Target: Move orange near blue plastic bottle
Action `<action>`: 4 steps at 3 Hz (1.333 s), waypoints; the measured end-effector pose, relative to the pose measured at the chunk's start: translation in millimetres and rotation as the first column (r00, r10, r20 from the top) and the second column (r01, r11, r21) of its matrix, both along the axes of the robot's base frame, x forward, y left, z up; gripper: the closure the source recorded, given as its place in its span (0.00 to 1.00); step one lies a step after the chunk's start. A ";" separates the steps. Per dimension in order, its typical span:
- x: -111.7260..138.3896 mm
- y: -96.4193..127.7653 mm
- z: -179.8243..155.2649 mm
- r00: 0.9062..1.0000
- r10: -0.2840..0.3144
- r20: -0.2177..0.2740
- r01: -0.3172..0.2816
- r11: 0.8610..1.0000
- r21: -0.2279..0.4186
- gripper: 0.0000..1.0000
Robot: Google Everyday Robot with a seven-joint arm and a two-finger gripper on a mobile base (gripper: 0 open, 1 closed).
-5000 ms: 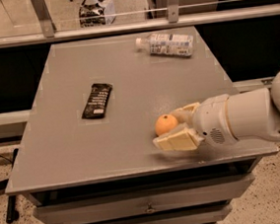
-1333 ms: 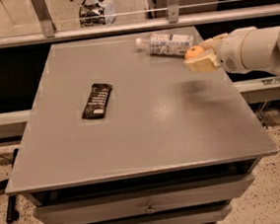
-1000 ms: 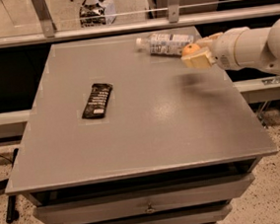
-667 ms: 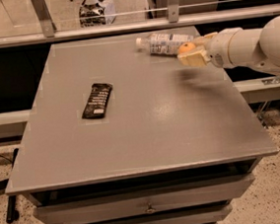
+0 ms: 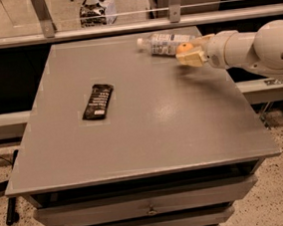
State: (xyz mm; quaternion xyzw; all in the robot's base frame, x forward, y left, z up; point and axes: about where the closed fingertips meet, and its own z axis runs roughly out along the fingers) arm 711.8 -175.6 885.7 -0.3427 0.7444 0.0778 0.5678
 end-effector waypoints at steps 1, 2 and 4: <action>5.0 -1.3 -5.3 1.000 -0.010 0.002 0.010 1.000 0.013 0.60; 7.5 -0.9 -10.6 1.000 -0.014 -0.001 0.014 1.000 0.022 0.36; 8.3 1.0 -17.0 1.000 -0.012 -0.009 0.013 0.999 0.037 0.00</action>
Offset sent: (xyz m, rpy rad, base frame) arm 0.0099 -0.0061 -0.0163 0.0317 0.0037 -0.0270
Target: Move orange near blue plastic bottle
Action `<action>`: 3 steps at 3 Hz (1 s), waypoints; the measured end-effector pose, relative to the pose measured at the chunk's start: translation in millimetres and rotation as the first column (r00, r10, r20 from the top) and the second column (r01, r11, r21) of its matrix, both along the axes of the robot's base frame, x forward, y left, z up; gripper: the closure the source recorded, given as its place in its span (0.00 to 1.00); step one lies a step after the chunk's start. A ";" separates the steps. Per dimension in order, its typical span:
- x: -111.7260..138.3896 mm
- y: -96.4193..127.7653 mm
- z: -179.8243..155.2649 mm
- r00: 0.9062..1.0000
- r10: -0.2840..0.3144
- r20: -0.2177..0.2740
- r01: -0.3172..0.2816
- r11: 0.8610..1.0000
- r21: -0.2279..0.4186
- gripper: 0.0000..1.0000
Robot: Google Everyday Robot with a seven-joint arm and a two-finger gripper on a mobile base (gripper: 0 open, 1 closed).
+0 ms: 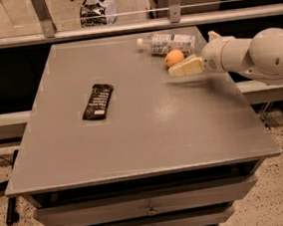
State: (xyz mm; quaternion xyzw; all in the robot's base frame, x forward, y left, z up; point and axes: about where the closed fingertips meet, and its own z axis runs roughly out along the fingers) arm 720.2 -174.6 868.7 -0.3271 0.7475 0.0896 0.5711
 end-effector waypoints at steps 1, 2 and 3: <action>-0.5 -0.6 -0.4 1.000 -0.002 0.000 0.002 1.000 0.001 0.00; -12.3 -10.5 5.5 0.999 0.030 0.022 -0.030 0.999 0.026 0.00; -45.3 -35.4 20.9 0.993 0.107 0.056 -0.111 0.990 0.081 0.00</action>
Offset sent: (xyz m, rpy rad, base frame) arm -0.0408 -0.0391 0.0205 0.0837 -0.0737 0.0958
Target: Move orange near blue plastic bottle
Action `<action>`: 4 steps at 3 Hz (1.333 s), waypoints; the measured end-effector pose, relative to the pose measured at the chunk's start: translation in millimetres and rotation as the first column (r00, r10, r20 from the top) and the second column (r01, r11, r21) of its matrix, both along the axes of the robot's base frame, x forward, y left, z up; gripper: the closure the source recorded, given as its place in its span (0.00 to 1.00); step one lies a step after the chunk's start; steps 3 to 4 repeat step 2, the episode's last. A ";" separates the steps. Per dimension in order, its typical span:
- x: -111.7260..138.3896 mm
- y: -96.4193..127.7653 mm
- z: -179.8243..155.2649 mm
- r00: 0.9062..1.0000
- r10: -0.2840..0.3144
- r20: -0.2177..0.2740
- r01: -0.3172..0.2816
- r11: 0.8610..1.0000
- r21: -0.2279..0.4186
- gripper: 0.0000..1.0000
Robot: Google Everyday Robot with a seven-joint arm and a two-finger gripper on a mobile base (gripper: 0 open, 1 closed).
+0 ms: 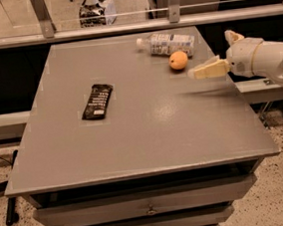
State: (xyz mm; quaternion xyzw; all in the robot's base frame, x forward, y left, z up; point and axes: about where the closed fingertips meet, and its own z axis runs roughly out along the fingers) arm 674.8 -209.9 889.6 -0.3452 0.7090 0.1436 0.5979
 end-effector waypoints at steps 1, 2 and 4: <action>-42.5 -18.0 6.1 0.997 0.082 -0.011 -0.082 0.996 0.022 0.00; -52.6 -12.3 3.1 0.992 0.123 -0.028 -0.122 0.992 0.023 0.00; -52.6 -12.3 3.1 0.992 0.123 -0.028 -0.122 0.992 0.023 0.00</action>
Offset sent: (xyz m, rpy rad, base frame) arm -0.0357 -0.0154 0.0052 0.0182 0.0099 0.0685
